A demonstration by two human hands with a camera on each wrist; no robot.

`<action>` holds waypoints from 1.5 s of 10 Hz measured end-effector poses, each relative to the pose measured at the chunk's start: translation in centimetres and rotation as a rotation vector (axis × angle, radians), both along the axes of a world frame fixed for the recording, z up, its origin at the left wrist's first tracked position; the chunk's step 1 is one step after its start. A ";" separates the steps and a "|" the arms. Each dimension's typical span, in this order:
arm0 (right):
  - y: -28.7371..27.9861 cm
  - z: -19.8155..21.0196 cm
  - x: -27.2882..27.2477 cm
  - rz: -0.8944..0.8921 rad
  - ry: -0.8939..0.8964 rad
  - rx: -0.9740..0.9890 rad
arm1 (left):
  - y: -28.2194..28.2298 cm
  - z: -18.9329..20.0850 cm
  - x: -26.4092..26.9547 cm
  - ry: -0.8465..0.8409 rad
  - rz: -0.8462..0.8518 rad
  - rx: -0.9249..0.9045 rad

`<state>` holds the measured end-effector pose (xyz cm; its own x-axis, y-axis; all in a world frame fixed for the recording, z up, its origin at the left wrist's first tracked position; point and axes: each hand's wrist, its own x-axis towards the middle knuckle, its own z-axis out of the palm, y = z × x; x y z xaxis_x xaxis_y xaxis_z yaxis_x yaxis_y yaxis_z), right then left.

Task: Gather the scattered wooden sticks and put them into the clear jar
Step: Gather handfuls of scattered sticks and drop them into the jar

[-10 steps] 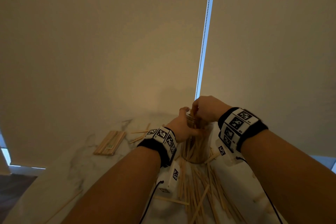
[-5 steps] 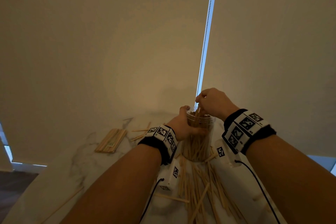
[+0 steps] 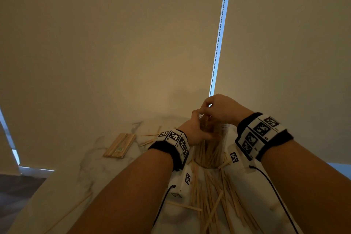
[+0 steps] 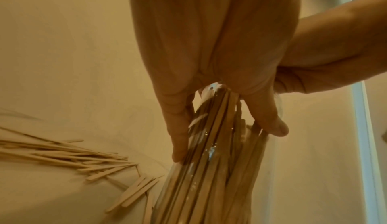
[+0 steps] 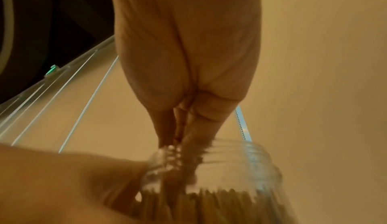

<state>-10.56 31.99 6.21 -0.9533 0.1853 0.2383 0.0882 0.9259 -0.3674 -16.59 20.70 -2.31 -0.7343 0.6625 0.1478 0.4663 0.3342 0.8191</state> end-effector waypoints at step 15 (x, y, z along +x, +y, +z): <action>-6.1 -8.3 11.4 -0.120 -0.774 0.354 | -8.1 -3.9 9.6 0.242 0.191 -0.977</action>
